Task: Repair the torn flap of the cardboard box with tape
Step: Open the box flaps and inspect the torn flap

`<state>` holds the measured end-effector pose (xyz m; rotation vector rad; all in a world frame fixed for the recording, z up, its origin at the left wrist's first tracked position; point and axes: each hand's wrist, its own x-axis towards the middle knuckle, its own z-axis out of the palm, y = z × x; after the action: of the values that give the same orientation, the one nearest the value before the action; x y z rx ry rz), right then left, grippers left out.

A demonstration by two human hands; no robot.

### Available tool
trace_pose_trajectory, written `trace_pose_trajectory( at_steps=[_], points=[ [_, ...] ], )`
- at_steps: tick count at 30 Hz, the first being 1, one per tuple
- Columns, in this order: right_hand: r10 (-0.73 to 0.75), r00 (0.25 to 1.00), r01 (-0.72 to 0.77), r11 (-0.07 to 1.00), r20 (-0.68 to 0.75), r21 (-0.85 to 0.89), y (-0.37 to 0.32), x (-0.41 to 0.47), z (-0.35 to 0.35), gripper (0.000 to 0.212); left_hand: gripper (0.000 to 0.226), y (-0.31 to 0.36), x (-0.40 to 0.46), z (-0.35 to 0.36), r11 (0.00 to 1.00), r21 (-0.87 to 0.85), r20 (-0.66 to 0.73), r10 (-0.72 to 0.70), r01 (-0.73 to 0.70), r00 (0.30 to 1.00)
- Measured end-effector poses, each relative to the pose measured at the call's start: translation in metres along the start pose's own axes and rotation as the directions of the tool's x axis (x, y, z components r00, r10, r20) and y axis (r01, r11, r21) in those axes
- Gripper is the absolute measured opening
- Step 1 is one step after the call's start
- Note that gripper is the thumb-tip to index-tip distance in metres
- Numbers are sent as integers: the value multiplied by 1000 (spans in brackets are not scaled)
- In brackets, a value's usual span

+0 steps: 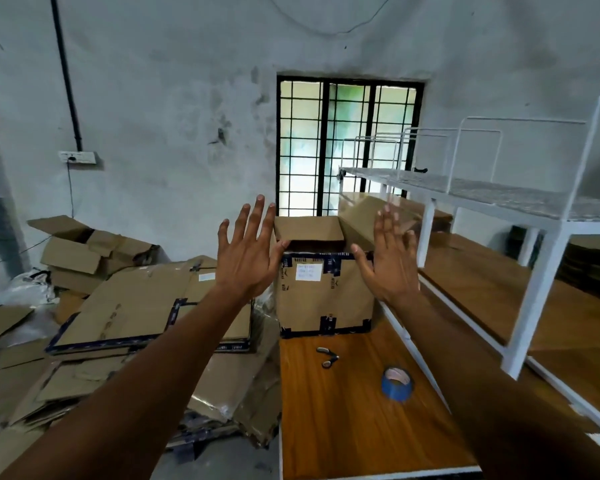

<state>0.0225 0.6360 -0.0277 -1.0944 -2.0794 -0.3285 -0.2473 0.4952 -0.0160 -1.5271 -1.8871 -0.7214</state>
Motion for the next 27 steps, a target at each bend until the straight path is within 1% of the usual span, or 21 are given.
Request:
trace_pose_trajectory(
  at_steps=[6,14,22,27],
  points=[
    [69,997,-69,998,-24,-12,0,43,60,85,81,-35,53,67,999,-18,23,49,-48,999],
    [149,988,-150,988,-29,-32,-2,107,115,85,77,-72,127,130,989,-85,20,120,-118,993],
    [157,987,-159,986,-37,-57,11,145,163,84,76,-86,168,194,984,-107,36,146,-142,989],
    [152,988,-153,985,-10,-85,31,167,195,85,78,-89,188,230,987,-106,59,126,-119,990]
  ],
)
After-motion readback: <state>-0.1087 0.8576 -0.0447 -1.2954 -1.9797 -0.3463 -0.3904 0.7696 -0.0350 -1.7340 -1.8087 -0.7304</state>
